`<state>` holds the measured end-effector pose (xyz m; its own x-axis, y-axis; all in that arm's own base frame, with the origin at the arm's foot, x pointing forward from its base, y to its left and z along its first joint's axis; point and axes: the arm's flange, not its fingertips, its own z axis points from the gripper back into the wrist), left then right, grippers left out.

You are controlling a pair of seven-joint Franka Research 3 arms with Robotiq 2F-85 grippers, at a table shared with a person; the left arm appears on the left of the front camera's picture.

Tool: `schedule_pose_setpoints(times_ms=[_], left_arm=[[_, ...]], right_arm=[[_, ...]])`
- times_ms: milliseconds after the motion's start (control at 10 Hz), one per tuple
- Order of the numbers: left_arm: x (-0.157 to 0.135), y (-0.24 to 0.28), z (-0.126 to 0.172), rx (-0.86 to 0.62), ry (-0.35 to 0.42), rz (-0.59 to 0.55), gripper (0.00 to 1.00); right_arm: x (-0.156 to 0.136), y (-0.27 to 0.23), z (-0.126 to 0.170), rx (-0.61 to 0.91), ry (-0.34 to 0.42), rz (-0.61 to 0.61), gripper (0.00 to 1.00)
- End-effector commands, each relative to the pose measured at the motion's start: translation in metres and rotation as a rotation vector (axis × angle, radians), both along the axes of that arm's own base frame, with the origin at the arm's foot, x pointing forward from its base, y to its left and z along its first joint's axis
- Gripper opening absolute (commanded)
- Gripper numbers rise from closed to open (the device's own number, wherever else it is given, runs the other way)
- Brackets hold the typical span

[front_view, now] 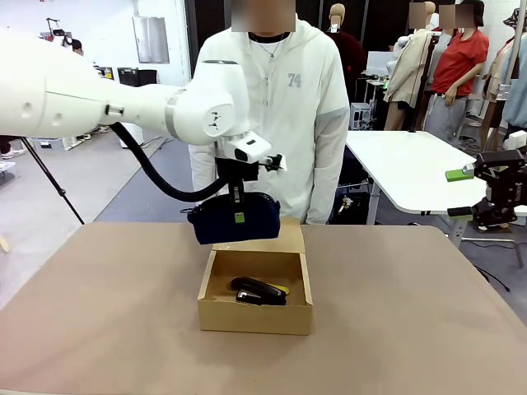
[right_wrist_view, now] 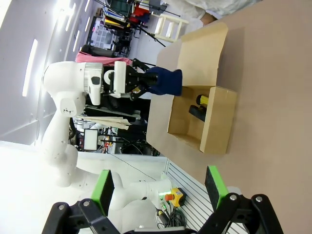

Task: Pack the items into the box.
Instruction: Pick up the item indicated by the person and place it inside the Mailer Box.

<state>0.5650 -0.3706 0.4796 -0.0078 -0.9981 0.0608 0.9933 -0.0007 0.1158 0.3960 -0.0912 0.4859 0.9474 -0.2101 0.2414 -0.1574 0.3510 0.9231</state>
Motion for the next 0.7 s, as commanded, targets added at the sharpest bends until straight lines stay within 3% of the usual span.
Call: schedule_pose_setpoints(times_ms=[0, 200, 600], left_arm=[[0.01, -0.014, -0.004, 0.029, 0.027, -0.053, 0.0], [0.014, -0.022, -0.026, 0.017, 0.072, -0.004, 0.0], [-0.007, -0.04, -0.066, 0.016, 0.266, -0.093, 0.0]], right_arm=[[0.0, -0.002, 0.003, -0.005, -0.006, 0.012, 1.0], [0.0, -0.002, 0.003, -0.005, -0.006, 0.012, 1.0], [0.0, -0.002, 0.003, -0.005, -0.006, 0.012, 1.0]])
